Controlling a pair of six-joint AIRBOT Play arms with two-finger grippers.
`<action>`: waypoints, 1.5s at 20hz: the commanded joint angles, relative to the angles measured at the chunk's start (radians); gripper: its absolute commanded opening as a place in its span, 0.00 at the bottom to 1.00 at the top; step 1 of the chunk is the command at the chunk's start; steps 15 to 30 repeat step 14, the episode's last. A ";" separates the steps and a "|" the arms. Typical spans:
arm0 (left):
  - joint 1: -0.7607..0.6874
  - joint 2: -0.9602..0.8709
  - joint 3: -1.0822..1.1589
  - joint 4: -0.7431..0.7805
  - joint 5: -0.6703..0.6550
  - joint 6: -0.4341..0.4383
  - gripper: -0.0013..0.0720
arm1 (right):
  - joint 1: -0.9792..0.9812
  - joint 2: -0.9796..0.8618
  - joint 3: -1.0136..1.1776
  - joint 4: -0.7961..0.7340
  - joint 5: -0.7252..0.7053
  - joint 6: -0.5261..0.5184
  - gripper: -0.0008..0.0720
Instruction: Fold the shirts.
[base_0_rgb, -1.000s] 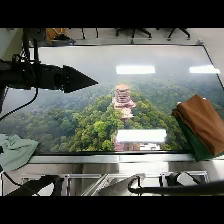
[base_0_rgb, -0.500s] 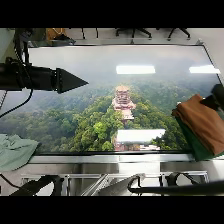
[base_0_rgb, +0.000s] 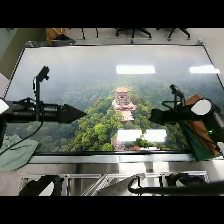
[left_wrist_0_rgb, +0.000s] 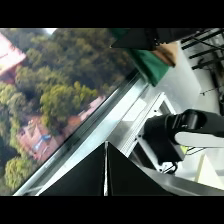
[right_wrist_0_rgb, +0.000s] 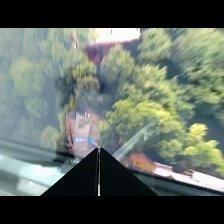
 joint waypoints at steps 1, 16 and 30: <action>0.000 0.082 -0.132 0.032 0.043 -0.002 0.04 | 0.074 -0.007 -0.047 -0.012 -0.056 0.000 0.03; 0.000 0.114 -0.146 0.042 0.048 -0.002 0.04 | 0.074 -0.008 -0.047 -0.001 -0.051 0.001 0.03; 0.000 0.114 -0.146 0.042 0.048 -0.002 0.04 | 0.074 -0.008 -0.047 -0.001 -0.051 0.001 0.03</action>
